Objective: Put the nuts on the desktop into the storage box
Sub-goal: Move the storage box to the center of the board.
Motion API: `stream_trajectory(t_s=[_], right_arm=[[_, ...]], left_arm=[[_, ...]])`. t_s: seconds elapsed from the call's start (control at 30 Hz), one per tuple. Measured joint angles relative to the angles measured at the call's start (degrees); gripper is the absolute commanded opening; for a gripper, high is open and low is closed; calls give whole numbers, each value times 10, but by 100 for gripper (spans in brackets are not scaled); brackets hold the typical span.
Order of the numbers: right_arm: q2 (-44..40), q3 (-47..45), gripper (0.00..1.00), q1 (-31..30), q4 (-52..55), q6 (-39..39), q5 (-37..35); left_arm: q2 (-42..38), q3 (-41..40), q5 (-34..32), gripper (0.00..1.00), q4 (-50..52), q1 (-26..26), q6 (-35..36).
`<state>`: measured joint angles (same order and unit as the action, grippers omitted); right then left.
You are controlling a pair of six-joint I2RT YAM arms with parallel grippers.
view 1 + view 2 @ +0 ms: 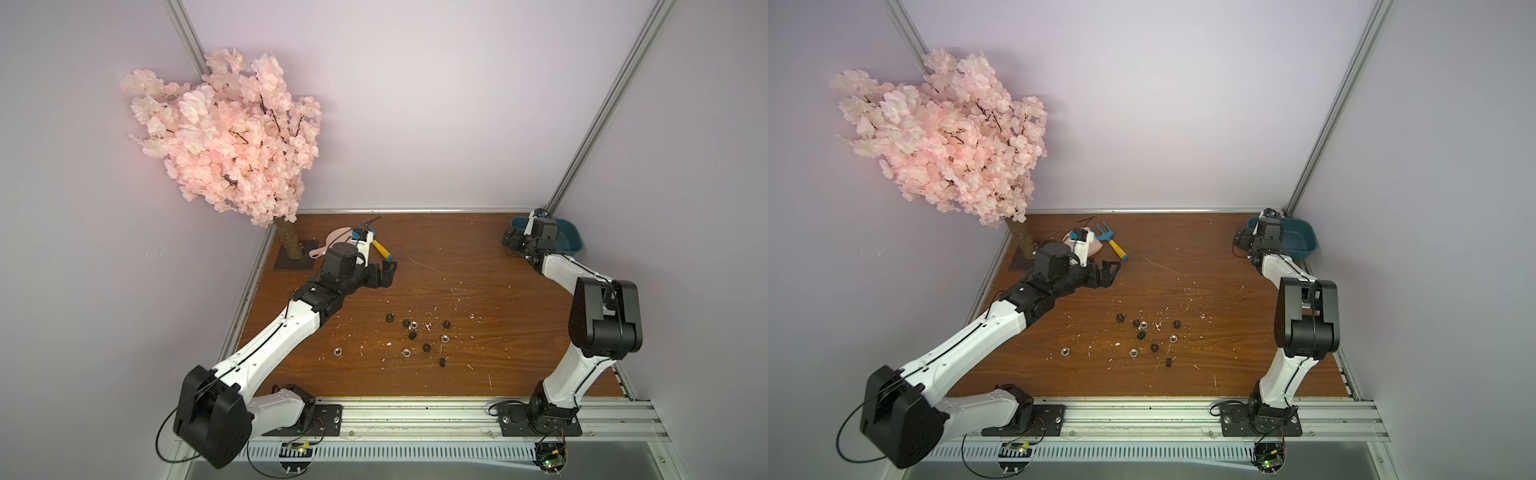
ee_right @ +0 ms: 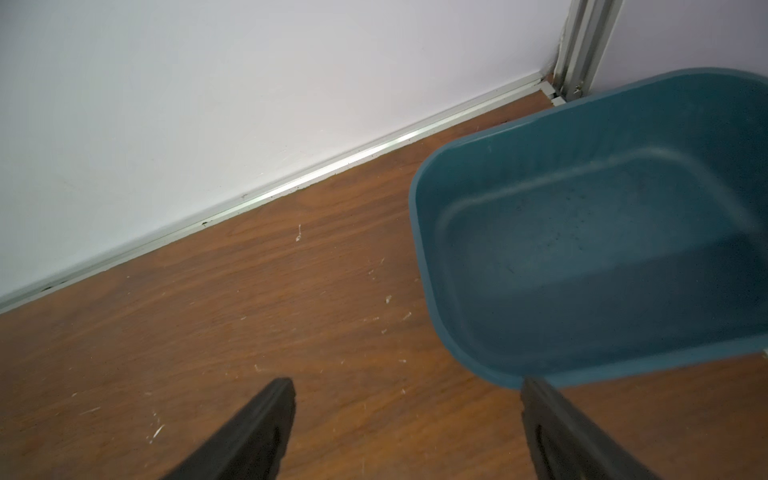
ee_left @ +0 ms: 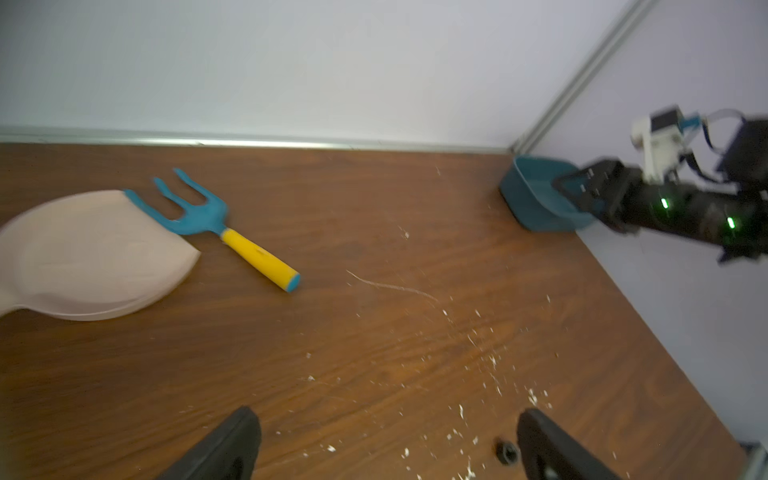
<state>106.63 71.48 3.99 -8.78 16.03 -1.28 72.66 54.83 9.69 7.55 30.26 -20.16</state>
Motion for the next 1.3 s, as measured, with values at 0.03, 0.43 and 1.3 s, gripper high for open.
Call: stream_trajectory(t_s=[0.03, 0.43, 1.3], right_arm=[[17, 22, 89, 0, 10, -7, -2], [241, 297, 55, 0, 151, -75, -14], [103, 128, 0, -287, 224, -93, -60]], left_arm=[[16, 9, 3, 100, 11, 10, 8], [66, 26, -2, 100, 91, 33, 44], [-1, 23, -82, 100, 103, 28, 26]])
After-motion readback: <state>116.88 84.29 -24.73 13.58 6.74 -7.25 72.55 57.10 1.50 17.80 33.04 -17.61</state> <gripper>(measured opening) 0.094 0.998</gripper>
